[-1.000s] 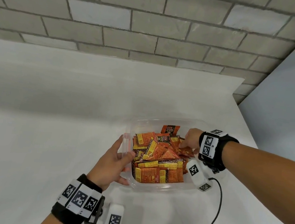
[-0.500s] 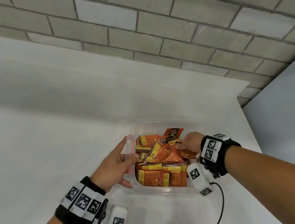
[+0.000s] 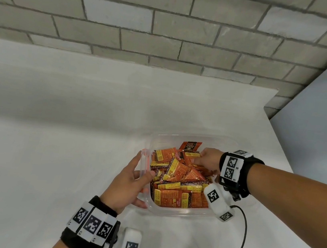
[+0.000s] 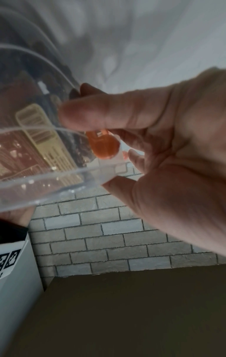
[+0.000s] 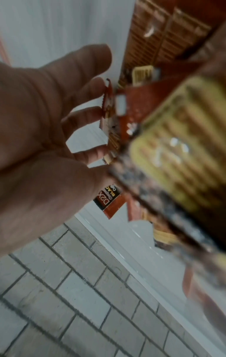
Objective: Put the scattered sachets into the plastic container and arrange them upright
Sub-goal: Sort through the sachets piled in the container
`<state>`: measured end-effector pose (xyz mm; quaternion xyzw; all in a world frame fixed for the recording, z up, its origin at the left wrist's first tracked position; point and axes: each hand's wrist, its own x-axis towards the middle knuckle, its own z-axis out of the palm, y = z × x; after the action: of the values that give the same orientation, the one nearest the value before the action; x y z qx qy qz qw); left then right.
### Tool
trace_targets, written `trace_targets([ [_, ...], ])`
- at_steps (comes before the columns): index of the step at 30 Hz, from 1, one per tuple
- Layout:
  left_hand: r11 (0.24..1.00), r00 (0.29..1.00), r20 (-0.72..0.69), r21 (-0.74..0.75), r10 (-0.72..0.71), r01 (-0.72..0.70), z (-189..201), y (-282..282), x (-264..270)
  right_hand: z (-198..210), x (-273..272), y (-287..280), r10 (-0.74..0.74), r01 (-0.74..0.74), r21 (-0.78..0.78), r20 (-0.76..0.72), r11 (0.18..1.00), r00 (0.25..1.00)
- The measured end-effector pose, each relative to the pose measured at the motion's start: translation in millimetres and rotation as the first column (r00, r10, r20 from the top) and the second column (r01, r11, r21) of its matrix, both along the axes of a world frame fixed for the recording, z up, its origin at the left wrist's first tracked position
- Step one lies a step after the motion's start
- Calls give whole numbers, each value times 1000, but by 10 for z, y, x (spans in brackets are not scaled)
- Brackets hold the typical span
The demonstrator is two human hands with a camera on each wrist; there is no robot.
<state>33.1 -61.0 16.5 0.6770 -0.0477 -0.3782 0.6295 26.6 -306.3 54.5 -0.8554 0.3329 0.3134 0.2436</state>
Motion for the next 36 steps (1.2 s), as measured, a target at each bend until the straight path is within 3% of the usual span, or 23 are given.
trace_targets([
  [6, 1000, 1000, 6, 6, 1, -1, 3, -11, -4, 40, -23, 176, -116, 95, 155, 131, 983, 985],
  [10, 1000, 1000, -3, 11, -1, 1, -5, 1, -3, 55, -14, 241, -52, 34, 137, 127, 990, 991],
  [14, 1000, 1000, -11, 6, -2, 2, -7, 6, 2, 45, 3, 169, -86, 65, 147, 141, 987, 986],
  [21, 1000, 1000, -11, 0, -18, 18, -2, 17, 5, -115, 2, 135, -406, 342, 336, 141, 878, 903],
  [27, 1000, 1000, -1, 15, -24, 24, 17, -4, 19, 23, 103, 365, -411, 344, 442, 64, 829, 909],
  [31, 1000, 1000, -3, 3, -4, 4, 37, -13, 13, 0, 184, 502, -340, 270, 449, 81, 852, 937],
  [34, 1000, 1000, -21, -8, 2, -2, 45, -14, 9, 46, 155, 459, -415, 350, 465, 43, 813, 909],
  [36, 1000, 1000, -27, -7, 3, -4, 42, -5, 16, 110, 96, 370, -419, 360, 426, 50, 830, 907],
])
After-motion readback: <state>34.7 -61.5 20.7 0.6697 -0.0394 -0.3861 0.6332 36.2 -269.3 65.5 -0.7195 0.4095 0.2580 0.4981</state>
